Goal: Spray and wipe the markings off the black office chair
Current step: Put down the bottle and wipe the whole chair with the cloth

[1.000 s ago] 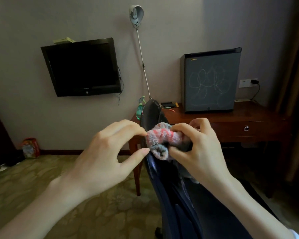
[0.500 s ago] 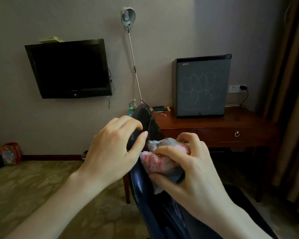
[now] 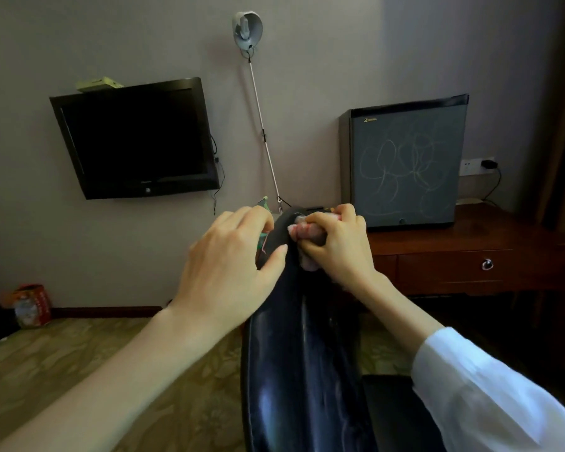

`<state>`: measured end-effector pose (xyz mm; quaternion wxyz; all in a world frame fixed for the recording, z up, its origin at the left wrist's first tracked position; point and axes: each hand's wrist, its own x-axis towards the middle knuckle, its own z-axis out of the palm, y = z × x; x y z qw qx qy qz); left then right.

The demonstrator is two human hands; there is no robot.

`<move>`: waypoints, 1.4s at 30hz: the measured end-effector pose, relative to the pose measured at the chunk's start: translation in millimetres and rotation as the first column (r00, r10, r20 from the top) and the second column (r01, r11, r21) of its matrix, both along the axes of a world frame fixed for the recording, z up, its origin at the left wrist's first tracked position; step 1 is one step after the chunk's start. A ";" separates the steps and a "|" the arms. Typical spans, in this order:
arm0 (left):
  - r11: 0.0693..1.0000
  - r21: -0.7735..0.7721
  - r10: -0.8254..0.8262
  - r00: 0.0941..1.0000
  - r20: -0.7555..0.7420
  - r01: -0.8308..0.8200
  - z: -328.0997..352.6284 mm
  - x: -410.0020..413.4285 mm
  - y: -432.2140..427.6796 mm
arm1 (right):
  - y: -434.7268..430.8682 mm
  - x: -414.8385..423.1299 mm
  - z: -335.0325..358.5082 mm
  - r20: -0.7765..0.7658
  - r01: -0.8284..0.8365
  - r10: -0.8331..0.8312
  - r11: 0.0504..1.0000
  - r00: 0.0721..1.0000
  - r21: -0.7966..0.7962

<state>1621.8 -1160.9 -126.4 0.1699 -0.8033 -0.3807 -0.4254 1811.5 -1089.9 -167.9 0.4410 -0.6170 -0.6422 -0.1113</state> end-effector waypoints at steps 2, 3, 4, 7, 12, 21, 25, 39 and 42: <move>1.000 0.016 -0.006 1.000 -0.017 0.006 0.6 1.8 6.1 | 42.2 13.6 2.8 -0.026 0.024 -0.025 0.999 0.999 -0.041; 1.000 0.017 -0.012 1.000 -0.027 0.012 0.8 2.5 9.1 | 62.3 21.6 3.2 -0.036 0.034 -0.037 0.997 0.999 -0.067; 1.000 0.012 -0.019 0.999 -0.036 0.020 1.2 3.2 12.1 | 80.1 29.4 3.3 -0.041 0.047 -0.051 0.995 0.998 -0.086; 0.999 -0.027 -0.041 0.998 -0.055 0.040 1.8 3.8 22.5 | 120.7 50.4 2.8 -0.064 0.091 -0.101 0.986 0.993 -0.141; 0.993 -0.083 -0.087 0.993 -0.074 0.081 1.3 2.4 38.2 | 130.7 59.7 5.1 -0.072 0.104 -0.118 0.979 0.990 -0.176; 0.992 -0.124 -0.012 0.996 -0.091 0.000 6.0 4.8 30.3 | 7.6 11.4 5.9 0.101 -0.061 0.064 0.998 0.993 -0.029; 0.991 -0.131 0.026 0.993 -0.113 -0.041 7.9 5.4 22.2 | -66.9 -11.3 -4.6 0.163 -0.147 0.145 0.989 0.976 0.002; 0.992 -0.109 0.045 0.995 -0.093 -0.055 7.5 8.4 22.3 | 60.0 20.9 21.7 0.062 -0.022 0.022 1.000 0.998 -0.008; 0.997 -0.055 0.043 0.997 -0.067 -0.047 5.2 7.5 27.1 | 118.0 31.7 41.4 0.053 0.052 -0.047 0.993 0.997 -0.101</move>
